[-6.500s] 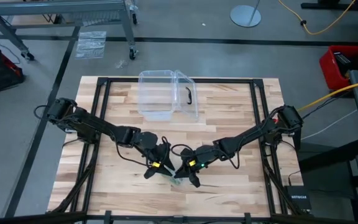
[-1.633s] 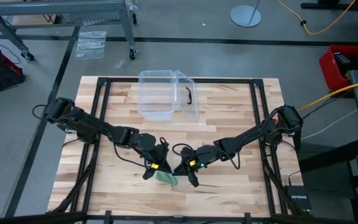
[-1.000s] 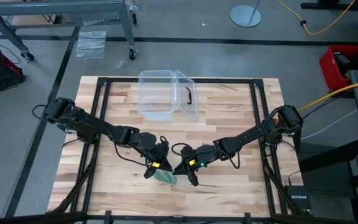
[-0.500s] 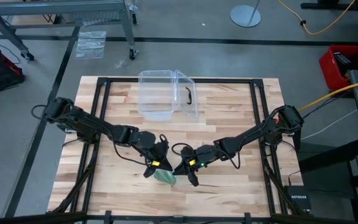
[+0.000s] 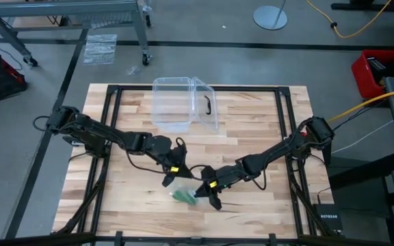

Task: Roll bandage
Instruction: Close the transparent zip bag

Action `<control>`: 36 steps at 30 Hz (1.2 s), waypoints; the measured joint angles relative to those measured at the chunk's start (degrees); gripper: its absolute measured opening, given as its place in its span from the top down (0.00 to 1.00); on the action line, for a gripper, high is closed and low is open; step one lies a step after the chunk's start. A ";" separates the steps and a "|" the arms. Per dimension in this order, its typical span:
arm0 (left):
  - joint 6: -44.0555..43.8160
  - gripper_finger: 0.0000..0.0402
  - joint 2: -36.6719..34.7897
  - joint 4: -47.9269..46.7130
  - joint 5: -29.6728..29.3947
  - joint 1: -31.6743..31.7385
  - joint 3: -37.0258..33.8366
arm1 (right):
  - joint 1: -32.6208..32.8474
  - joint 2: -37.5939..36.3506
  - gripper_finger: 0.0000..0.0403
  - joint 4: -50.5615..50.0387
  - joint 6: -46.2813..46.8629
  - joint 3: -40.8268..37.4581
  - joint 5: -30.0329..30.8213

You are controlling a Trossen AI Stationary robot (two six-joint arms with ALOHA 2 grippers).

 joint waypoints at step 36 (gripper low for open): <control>38.72 1.00 -15.01 -22.68 -2.43 18.01 -0.07 | -14.81 -0.11 0.96 -1.94 -6.68 0.00 -22.79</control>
